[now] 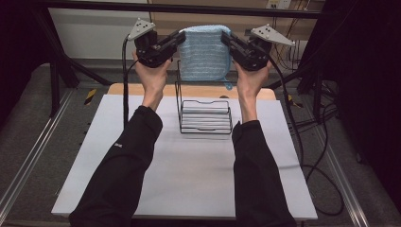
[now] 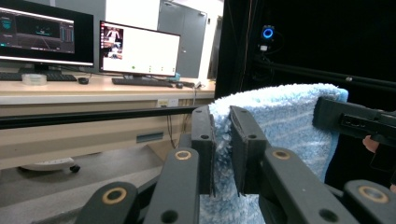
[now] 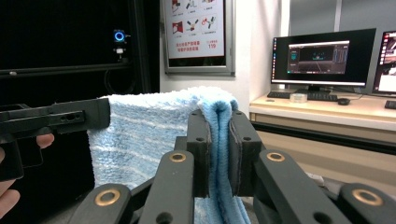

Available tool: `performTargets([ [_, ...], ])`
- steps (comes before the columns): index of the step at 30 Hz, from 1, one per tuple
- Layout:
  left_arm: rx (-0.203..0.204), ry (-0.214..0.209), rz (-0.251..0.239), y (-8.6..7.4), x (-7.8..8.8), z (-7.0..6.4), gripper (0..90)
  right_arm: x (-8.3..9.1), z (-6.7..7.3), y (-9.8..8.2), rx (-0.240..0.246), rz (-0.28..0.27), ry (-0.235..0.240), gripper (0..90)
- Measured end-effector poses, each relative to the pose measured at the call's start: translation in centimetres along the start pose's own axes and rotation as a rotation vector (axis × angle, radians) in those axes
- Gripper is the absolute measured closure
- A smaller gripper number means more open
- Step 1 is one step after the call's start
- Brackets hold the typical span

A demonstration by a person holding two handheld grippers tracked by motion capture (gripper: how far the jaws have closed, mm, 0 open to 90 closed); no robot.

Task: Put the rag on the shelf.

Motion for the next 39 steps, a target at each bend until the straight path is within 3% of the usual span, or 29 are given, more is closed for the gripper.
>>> performTargets([
  [8,0.002,-0.023,0.032,-1.7,-0.1,0.1,80.0,0.1,-0.1,-1.6,-0.007,0.018,0.005,81.5],
  [19,-0.029,-0.058,0.075,-3.8,0.1,-0.6,79.9,1.0,-0.3,-3.9,-0.018,0.041,0.017,81.4],
  [32,-0.059,-0.089,0.118,-4.8,0.7,-1.4,79.8,2.3,0.0,-5.2,0.01,0.073,0.024,81.2],
  [39,-0.097,-0.107,0.146,-5.5,0.9,-1.9,79.8,2.7,-0.2,-6.1,0.013,0.093,0.029,80.9],
])
Point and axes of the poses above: each handheld gripper's, and its own axes: x roughly backward along the jaws, y roughly out of its top, z roughly to its left, the point moved 9 cm from there along -x, roughly forward along the jaws, and after that the axes turned 7 degrees about z, right-handed, at the moved point
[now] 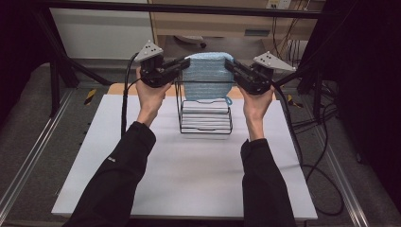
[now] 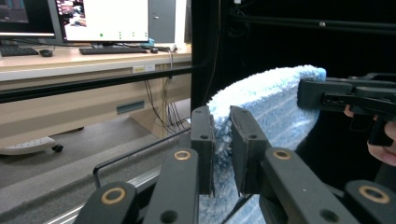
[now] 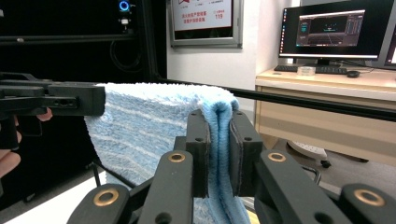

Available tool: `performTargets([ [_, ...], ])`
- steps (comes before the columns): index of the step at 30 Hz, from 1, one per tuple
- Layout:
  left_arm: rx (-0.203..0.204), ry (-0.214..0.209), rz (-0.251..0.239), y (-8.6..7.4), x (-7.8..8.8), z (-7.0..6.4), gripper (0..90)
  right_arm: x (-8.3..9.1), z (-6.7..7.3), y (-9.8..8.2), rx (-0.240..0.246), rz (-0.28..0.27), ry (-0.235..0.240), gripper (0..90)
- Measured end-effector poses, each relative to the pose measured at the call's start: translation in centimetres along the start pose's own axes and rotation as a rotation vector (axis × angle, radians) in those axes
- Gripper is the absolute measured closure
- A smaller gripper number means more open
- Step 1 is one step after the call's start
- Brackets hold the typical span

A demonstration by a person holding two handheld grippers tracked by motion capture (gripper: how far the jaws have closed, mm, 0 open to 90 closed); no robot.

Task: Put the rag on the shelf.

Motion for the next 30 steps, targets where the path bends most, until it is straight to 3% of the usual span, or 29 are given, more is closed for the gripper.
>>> performTargets([
  [7,-0.02,-0.013,0.014,-0.5,0.2,-0.6,79.7,0.3,0.0,-0.7,-0.005,0.009,0.008,80.5],
  [20,-0.013,-0.035,0.047,-1.6,0.9,-1.5,79.3,1.0,0.4,-1.4,0.024,0.019,0.026,79.5],
  [30,-0.007,-0.052,0.092,-2.8,1.2,-2.3,79.2,2.2,0.9,-2.2,0.027,0.063,0.056,69.6],
])
Point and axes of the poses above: each handheld gripper's, and its own axes: x roughly backward along the jaws, y roughly out of its top, z roughly to its left, the point moved 9 cm from there along -x, roughly forward along the jaws, and after that the axes turned 7 degrees about z, right-handed, at the moved point
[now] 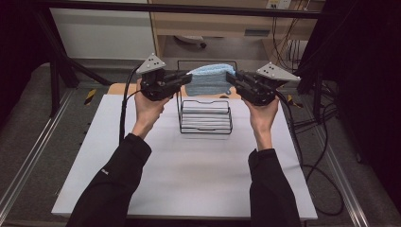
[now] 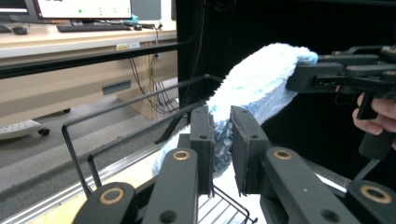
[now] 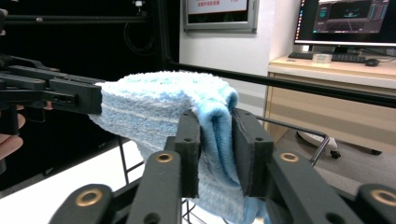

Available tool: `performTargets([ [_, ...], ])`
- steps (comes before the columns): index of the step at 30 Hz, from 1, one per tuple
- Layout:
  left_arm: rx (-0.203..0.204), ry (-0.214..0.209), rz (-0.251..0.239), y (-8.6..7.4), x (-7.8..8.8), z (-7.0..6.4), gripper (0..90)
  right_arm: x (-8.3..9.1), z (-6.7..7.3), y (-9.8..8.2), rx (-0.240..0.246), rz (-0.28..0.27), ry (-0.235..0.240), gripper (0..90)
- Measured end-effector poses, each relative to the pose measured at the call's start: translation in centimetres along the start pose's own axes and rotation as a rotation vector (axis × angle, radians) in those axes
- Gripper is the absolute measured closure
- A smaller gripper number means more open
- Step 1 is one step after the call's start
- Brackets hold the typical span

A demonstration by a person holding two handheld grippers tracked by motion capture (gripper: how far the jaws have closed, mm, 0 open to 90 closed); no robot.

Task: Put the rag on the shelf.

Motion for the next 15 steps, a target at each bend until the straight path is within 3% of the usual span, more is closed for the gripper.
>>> performTargets([
  [3,0.002,-0.006,0.016,-0.4,0.0,-0.1,79.2,0.4,0.2,-0.1,0.001,0.014,0.008,62.5],
  [10,-0.035,0.003,0.044,-0.9,-0.1,-0.7,79.1,1.7,1.1,1.0,0.017,0.003,0.021,48.4],
  [12,-0.041,0.004,0.055,-1.1,-0.2,-0.8,79.0,1.9,1.3,1.6,0.024,0.0,0.018,49.3],
  [15,-0.044,0.003,0.061,-1.3,-0.3,-0.9,79.0,1.9,1.3,2.3,0.016,0.014,0.009,58.3],
])
Point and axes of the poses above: each handheld gripper's, and its own axes: x roughly backward along the jaws, y roughly out of its top, z roughly to its left, the point moved 9 cm from there along -x, roughly forward along the jaws, and after that the axes turned 7 degrees about z, right-handed, at the moved point
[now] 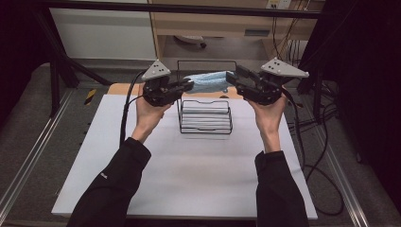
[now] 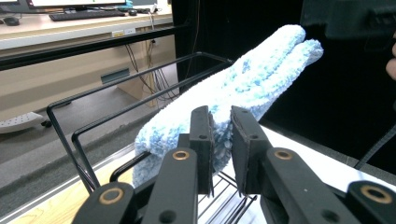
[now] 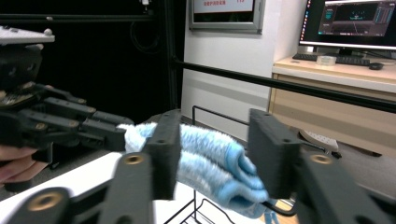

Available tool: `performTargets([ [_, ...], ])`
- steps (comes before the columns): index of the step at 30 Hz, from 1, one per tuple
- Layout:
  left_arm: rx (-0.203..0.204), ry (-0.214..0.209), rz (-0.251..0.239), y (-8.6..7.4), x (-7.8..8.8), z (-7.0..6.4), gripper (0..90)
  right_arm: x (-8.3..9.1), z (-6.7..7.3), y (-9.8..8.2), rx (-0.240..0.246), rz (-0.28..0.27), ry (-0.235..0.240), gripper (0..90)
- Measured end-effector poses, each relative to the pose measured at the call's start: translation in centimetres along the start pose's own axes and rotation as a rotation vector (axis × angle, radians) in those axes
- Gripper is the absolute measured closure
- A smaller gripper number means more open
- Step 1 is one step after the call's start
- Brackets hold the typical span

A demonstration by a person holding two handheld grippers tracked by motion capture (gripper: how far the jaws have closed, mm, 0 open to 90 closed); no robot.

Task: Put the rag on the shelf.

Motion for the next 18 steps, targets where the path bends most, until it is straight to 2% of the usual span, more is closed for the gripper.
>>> performTargets([
  [5,-0.008,-0.008,0.009,-0.2,-0.1,0.0,78.6,-0.5,-0.4,0.7,-0.034,0.036,-0.003,78.1],
  [9,-0.006,-0.014,0.012,-0.5,-0.1,0.0,78.2,-1.3,-0.7,0.5,-0.041,0.112,-0.023,88.4],
  [13,-0.004,-0.018,0.016,-0.7,0.0,0.0,77.6,-1.7,-0.4,-0.4,-0.05,0.162,-0.007,90.0],
  [18,0.001,-0.022,0.029,-0.9,0.1,-0.2,75.9,-1.7,-0.2,-1.7,-0.062,0.195,0.01,90.0],
])
Point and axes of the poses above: each handheld gripper's, and its own axes: x roughly backward along the jaws, y roughly out of its top, z roughly to its left, the point moved 9 cm from there along -x, roughly forward along the jaws, and after that the axes turned 7 degrees about z, right-handed, at the moved point
